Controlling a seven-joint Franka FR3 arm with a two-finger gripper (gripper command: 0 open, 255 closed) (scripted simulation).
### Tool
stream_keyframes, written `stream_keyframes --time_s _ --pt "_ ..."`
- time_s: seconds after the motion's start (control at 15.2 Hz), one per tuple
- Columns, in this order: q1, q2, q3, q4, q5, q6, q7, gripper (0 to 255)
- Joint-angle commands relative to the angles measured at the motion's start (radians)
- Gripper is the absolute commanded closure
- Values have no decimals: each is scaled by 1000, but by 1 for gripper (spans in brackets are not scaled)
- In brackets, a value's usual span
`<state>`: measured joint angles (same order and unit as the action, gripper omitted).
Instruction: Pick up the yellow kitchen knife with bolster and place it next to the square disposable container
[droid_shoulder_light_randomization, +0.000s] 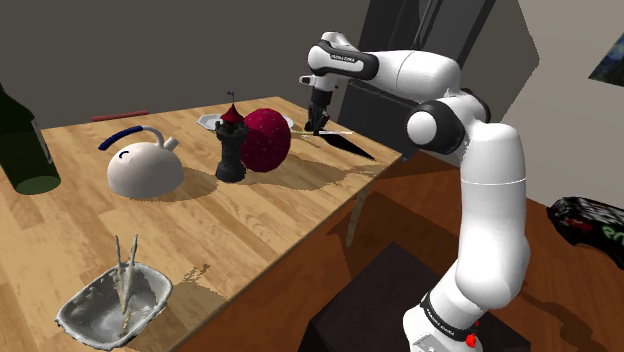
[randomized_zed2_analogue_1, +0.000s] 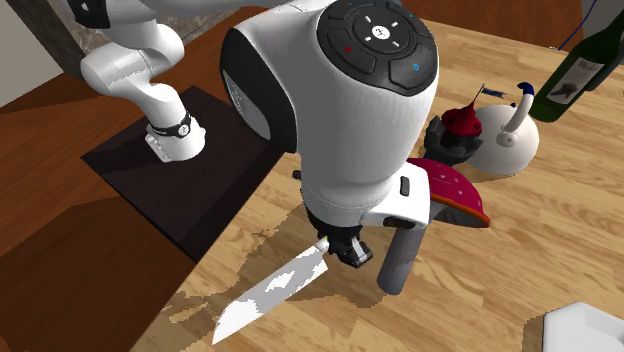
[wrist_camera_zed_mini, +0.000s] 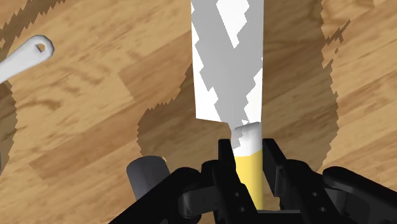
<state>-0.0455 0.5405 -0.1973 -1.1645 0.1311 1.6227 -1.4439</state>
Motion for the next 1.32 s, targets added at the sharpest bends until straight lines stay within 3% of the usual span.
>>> stream_keyframes --time_s 0.0,0.2,0.66,1.25 --pt "-3 3 0 33 0 -30 1 255" --pt "-8 14 0 91 2 -77 4 255" --pt "119 -203 25 -240 -35 45 128 255" --pt "249 -376 92 -479 -61 125 315 255"
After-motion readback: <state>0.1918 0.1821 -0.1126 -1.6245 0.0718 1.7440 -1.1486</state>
